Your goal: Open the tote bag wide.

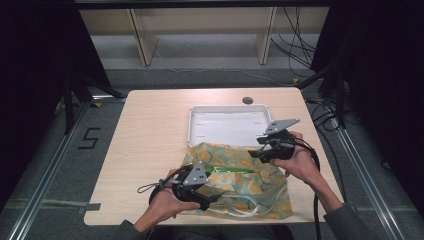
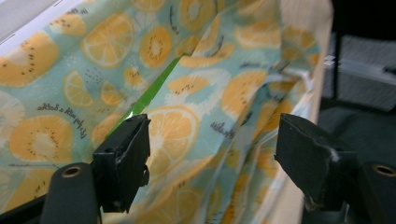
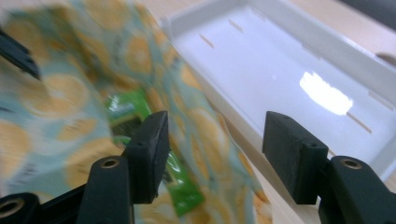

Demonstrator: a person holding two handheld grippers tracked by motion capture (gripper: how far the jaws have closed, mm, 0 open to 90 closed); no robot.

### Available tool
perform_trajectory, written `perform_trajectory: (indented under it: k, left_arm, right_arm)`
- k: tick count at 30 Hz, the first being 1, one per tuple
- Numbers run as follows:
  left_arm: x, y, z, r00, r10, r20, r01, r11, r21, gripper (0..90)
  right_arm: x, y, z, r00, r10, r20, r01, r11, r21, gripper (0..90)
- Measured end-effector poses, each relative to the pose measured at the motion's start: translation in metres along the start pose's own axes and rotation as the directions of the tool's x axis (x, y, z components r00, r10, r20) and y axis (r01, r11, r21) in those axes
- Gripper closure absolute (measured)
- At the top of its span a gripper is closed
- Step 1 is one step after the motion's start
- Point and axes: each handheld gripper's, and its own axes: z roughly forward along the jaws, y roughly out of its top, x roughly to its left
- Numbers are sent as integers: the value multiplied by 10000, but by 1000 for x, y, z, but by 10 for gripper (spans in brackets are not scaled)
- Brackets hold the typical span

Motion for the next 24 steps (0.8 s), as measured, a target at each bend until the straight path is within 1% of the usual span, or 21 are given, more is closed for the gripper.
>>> perform_trajectory:
  k: [2,3,4,5,6,7,8,9,10,11,12,13,15,16,17,18,20,21,22,23,24]
  left_arm:
    - [-2,1,8,9990,425,-113,-423,9990,156,399]
    - [-2,1,11,9977,672,17,-673,9971,352,494]
    - [-3,1,15,9952,976,91,-979,9939,516,583]
    - [-3,1,15,9952,976,91,-979,9939,516,701]
    - [-2,0,19,9859,1669,110,-1672,9832,727,800]
    - [-2,0,19,9859,1669,110,-1672,9832,727,862]
    - [-3,-1,20,9865,1587,393,-1616,9831,864,885]
    - [-3,-1,20,9865,1587,393,-1616,9831,864,891]
    - [-9,-2,17,9843,1672,568,-1723,9796,1032,894]
    - [-9,-2,17,9843,1672,568,-1723,9796,1032,894]
    - [-13,-3,15,9825,1706,751,-1784,9773,1141,895]
    - [-20,-4,12,9810,1719,898,-1816,9768,1137,895]
    - [-23,-6,6,9734,1925,1247,-2085,9691,1316,895]
    - [-25,-7,6,9734,1928,1238,-2078,9704,1229,895]
    - [-26,-9,5,9719,1959,1303,-2131,9677,1348,895]
    - [-26,-10,5,9717,1904,1400,-2096,9680,1379,895]
    - [-28,-13,8,9764,1579,1471,-1777,9750,1331,895]
    - [-28,-13,9,9746,1648,1517,-1869,9716,1450,895]
    - [-29,-14,10,9771,1493,1515,-1701,9761,1355,894]
    - [-28,-12,9,9764,1506,1547,-1710,9769,1280,892]
    - [-28,-12,9,9807,1168,1570,-1357,9840,1152,885]
  right_arm:
    - [-3,-2,9,10000,-65,-25,66,9992,397,544]
    - [-6,-3,13,9993,-356,-84,360,9979,534,624]
    - [-7,-5,16,9991,-419,45,414,9967,691,699]
    - [-7,-5,16,9991,-419,45,414,9967,691,699]
    - [-13,-8,20,9963,-777,371,740,9929,929,830]
    - [-15,-9,19,9948,-833,587,771,9919,1011,860]
    - [-19,-10,20,9947,-721,727,651,9934,943,878]
    - [-19,-10,20,9947,-721,727,651,9934,943,878]
    - [-30,-12,17,9937,-227,1097,139,9967,801,892]
    - [-30,-12,17,9937,-227,1097,139,9967,801,892]
    - [-36,-14,17,9935,166,1127,-255,9966,780,895]
    - [-38,-15,17,9922,195,1228,-290,9967,755,897]
    - [-40,-16,20,9900,355,1367,-475,9952,861,898]
    - [-41,-16,21,9876,448,1503,-589,9941,913,898]
    - [-42,-16,22,9878,507,1476,-659,9928,1003,898]
    - [-42,-16,23,9865,556,1538,-706,9931,938,899]
    - [-43,-15,25,9871,458,1532,-626,9923,1068,898]
    - [-44,-16,28,9848,470,1671,-627,9940,900,898]
    - [-45,-15,27,9876,348,1531,-540,9910,1229,896]
    - [-45,-15,27,9864,458,1578,-655,9904,1221,887]
    - [-45,-16,27,9862,431,1597,-623,9911,1172,861]
